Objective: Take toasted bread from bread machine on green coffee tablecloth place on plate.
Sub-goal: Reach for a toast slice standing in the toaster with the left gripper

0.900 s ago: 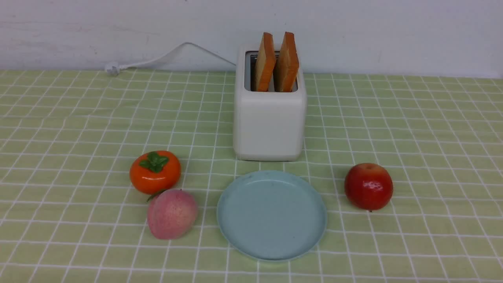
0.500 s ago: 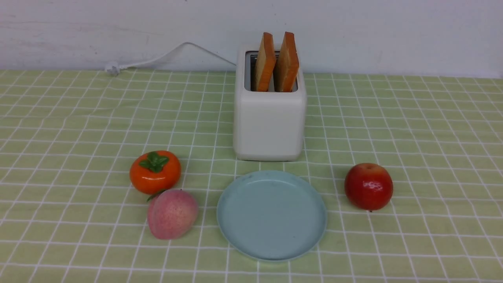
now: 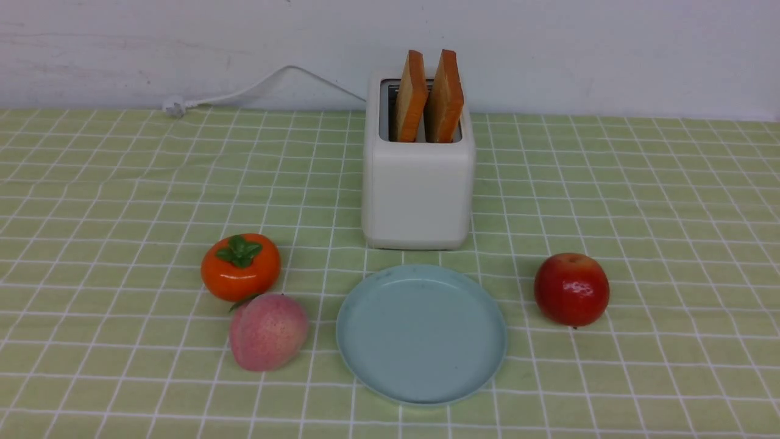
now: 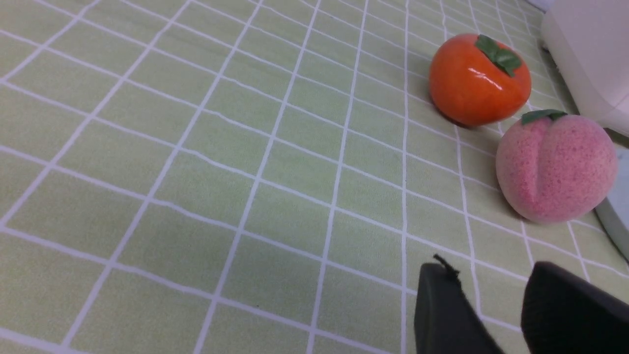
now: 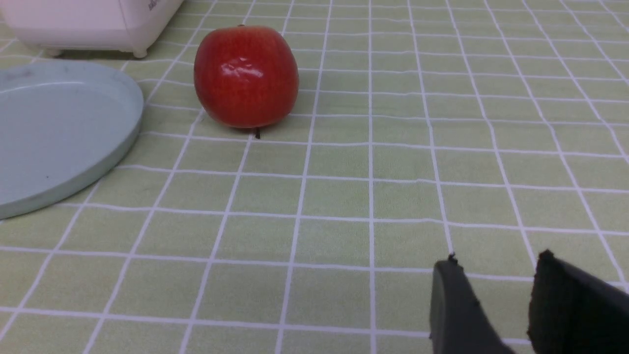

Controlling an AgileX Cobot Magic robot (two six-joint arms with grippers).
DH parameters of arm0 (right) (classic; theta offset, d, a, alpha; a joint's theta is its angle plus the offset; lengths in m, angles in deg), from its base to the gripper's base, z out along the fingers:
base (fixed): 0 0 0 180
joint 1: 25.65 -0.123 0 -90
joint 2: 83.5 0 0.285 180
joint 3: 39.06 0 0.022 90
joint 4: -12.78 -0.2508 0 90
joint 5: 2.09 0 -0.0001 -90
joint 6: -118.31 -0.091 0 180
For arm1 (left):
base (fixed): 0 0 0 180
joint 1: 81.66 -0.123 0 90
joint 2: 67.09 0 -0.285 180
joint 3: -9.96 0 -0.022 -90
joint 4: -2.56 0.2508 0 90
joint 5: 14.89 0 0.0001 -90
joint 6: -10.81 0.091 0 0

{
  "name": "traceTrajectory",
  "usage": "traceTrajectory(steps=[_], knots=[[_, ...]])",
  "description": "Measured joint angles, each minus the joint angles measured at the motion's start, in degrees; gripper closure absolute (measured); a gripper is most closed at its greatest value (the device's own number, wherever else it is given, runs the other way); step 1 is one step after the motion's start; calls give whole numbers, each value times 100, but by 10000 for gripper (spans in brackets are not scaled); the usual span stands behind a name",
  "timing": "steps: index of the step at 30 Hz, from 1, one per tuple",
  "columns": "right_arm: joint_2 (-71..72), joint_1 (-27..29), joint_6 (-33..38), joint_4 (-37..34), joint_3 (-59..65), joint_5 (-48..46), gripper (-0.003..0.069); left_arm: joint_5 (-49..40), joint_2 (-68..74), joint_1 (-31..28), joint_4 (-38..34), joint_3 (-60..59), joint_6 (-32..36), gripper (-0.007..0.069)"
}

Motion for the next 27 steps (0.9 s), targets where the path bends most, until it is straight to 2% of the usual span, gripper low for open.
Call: traceTrajectory(steps=[18, 23, 27], knots=[[0, 0, 0, 85, 0, 77, 420, 1239, 0, 0, 197, 0, 21, 386], [0, 0, -352, -264, 49, 569, 420, 1459, 0, 0, -283, 0, -518, 386], [0, 0, -1106, -1499, 49, 1359, 420, 1823, 0, 0, -1391, 0, -1716, 386]])
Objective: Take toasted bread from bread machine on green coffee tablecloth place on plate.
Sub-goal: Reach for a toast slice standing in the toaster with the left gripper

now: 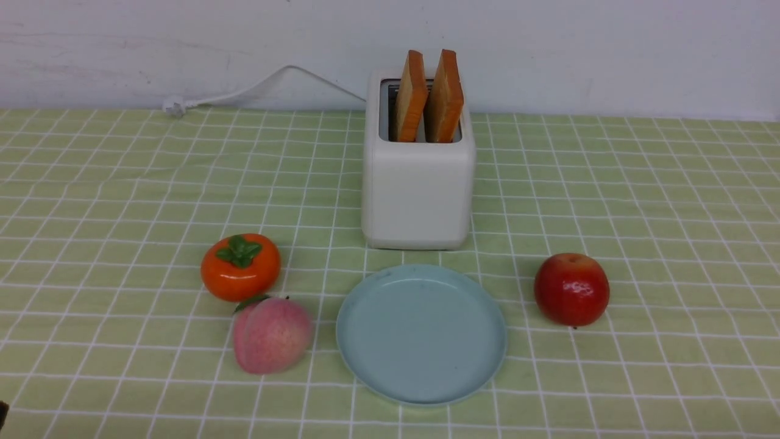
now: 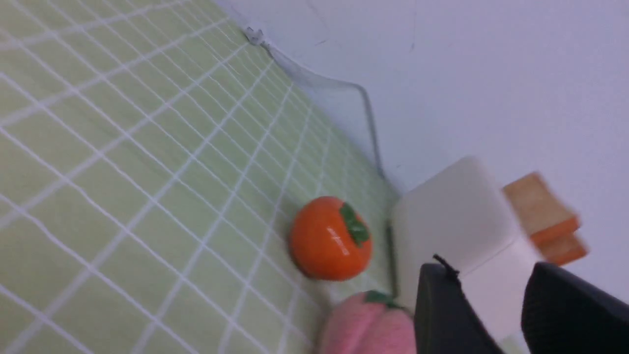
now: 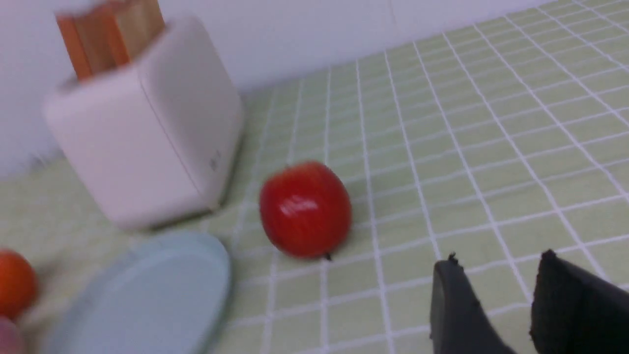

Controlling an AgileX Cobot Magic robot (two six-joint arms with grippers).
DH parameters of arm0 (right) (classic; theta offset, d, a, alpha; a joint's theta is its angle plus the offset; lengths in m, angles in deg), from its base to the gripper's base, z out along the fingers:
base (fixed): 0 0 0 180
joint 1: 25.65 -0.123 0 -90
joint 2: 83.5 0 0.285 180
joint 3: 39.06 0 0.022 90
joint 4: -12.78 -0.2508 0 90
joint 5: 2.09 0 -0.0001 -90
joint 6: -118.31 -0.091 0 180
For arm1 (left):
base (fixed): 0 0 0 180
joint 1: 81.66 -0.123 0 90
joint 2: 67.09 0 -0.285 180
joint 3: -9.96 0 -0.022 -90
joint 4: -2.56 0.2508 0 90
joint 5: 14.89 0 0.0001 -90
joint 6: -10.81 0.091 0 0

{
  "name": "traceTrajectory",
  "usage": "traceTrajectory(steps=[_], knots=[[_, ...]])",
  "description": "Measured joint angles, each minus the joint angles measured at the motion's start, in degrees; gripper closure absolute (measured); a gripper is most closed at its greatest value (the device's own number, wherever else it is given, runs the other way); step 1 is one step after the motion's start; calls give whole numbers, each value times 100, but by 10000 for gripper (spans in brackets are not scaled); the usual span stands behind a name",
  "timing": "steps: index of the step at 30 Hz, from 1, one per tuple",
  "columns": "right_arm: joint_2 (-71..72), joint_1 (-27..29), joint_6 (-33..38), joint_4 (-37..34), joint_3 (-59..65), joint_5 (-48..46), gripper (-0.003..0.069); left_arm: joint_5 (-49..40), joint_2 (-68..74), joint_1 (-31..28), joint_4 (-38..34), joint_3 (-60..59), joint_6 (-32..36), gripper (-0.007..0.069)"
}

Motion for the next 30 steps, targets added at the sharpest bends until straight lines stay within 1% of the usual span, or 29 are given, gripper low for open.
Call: traceTrajectory(steps=[1, 2, 3, 6, 9, 12, 13, 14, 15, 16, 18, 19, 21, 22, 23, 24, 25, 26, 27, 30], knots=[[0, 0, 0, -47, 0, 0, 420, 15, 0, 0, -40, 0, -35, 386], [0, 0, -153, -375, 0, 221, 420, 180, 0, 0, -301, 0, -225, 386], [0, 0, -184, -529, 0, 310, 420, 305, 0, 0, -405, 0, -284, 386], [0, 0, -222, -723, 0, 377, 420, 534, 0, 0, -511, 0, -298, 386], [0, 0, -229, -828, -31, 198, 420, 383, 0, 0, -438, 165, -205, 436], [0, 0, -194, -823, -366, -457, 444, -214, 136, 0, -39, 718, 222, 564], [-72, 0, -67, -784, -671, -736, 474, -516, 407, 0, 200, 1077, 516, 617], [-161, 0, 73, -736, -874, -937, 496, -726, 671, 0, 357, 1341, 756, 638], [-314, 0, 301, -702, -1143, -1199, 524, -937, 977, 0, 491, 1604, 1025, 638], [-496, 0, 581, -691, -1361, -1480, 547, -1055, 1175, 0, 558, 1757, 1199, 638], [-916, 0, 1252, -673, -1898, -2087, 602, -1433, 1909, 39, 697, 2279, 1836, 638], [-1139, 0, 1592, -674, -2151, -2400, 624, -1546, 2167, 128, 698, 2451, 2034, 638], [-1489, 0, 2030, -667, -2561, -2901, 652, -1729, 2724, 424, 712, 2848, 2412, 638], [-1774, 0, 2242, -667, -2760, -3222, 659, -1757, 3079, 692, 728, 3029, 2655, 638], [-1883, 0, 2347, -667, -2930, -3389, 659, -1733, 3311, 883, 732, 3195, 2815, 638], [-1950, 0, 2386, -667, -2960, -3458, 659, -1733, 3369, 933, 729, 3195, 2853, 638], [-2138, 0, 2488, -680, -3155, -3607, 659, -1516, 3828, 1321, 734, 3431, 3083, 638], [-2259, -18, 2529, -699, -3243, -3615, 659, -1111, 4170, 1612, 701, 3611, 3158, 638], [-2290, -46, 2560, -711, -3282, -3581, 659, -887, 4403, 1808, 674, 3684, 3182, 638], [-2323, -238, 2650, -792, -3330, -3311, 659, 383, 5256, 2468, 632, 4050, 3238, 638]])
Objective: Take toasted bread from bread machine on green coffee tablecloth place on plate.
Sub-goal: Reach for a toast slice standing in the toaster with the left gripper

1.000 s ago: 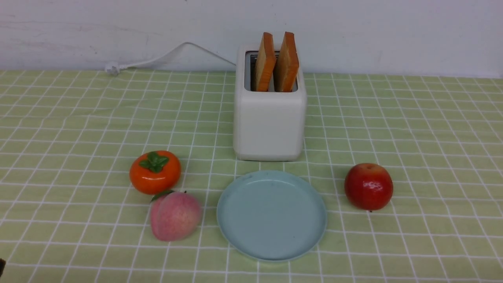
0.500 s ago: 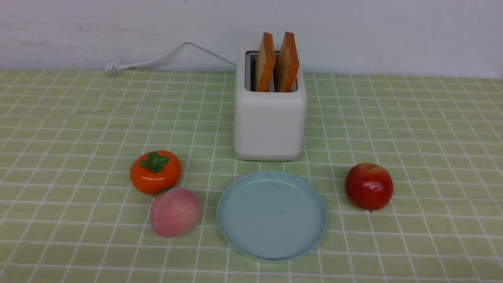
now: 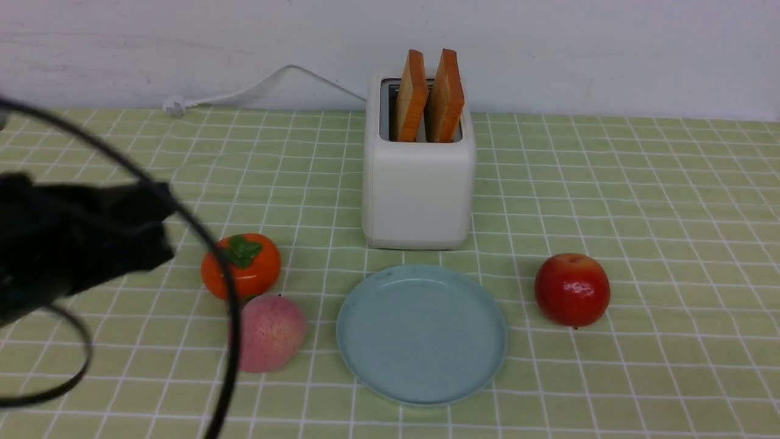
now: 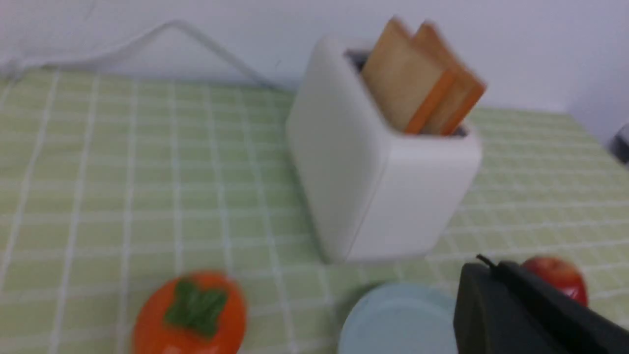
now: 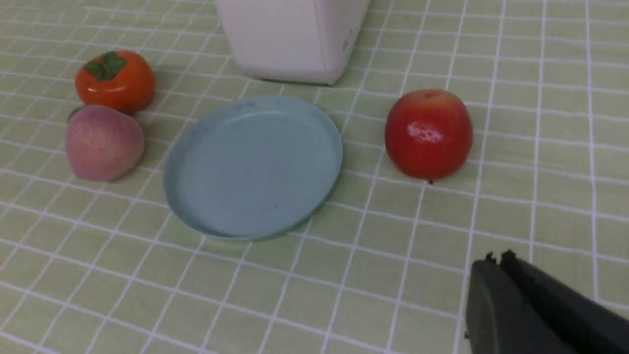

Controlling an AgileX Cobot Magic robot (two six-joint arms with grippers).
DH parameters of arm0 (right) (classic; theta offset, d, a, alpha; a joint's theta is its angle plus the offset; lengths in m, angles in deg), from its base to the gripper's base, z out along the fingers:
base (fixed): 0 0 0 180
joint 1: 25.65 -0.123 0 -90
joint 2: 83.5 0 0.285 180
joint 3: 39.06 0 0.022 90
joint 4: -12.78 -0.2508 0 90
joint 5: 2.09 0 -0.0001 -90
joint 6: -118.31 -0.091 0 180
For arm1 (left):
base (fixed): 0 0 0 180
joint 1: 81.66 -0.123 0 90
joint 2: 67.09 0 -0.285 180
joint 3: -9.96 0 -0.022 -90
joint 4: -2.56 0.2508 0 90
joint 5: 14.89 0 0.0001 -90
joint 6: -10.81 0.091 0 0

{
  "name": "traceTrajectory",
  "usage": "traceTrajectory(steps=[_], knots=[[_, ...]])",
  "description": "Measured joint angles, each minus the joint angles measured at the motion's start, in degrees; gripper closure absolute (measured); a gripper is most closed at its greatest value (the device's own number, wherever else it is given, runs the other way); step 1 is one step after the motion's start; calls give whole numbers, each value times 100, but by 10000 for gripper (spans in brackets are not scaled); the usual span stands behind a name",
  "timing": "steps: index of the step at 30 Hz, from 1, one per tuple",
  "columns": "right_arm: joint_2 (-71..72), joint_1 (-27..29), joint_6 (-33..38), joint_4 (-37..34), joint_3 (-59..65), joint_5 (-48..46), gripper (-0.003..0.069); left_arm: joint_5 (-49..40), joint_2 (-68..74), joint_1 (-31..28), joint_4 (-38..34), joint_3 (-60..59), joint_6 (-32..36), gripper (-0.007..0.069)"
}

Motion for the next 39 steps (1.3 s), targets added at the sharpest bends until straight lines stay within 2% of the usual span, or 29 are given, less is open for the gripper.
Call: traceTrajectory(steps=[3, 5, 7, 10, 11, 12, 16, 19, 22, 29, 34, 39], knots=[[0, -190, 71, -191, -2, 268, 659, 1313, 925, 521, 137, 267, 28, 638], [-4, -228, 86, -301, -2, 330, 659, 1717, 1222, 628, 235, 328, 28, 636], [-6, -245, 112, -618, -2, 369, 659, 2438, 1937, 736, 437, 508, 20, 601], [-6, -245, 218, -1008, -2, 416, 659, 2746, 2755, 743, 495, 921, -119, 473], [-6, -245, 227, -1033, -2, 416, 659, 2753, 2805, 743, 495, 952, -132, 462], [-6, -245, 297, -1253, -2, 422, 659, 2787, 3211, 743, 540, 1227, -170, 372], [-6, -245, 537, -1857, -2, 331, 658, 2838, 4147, 738, 637, 1948, -204, 213], [-6, -245, 866, -2194, -2, 205, 655, 2838, 4629, 734, 661, 2313, -131, 148], [-6, -245, 1262, -2472, -2, 170, 655, 2838, 5045, 720, 621, 2709, 125, 132], [-6, -245, 1588, -2756, -2, 187, 652, 2713, 5878, 684, 466, 3806, 657, 131], [-6, -249, 1593, -2775, -2, 156, 647, 2477, 6280, 546, -395, 4371, 1277, 164], [-6, -249, 1605, -2775, -2, 154, 644, 2418, 6411, 484, -650, 4484, 1464, 200]])
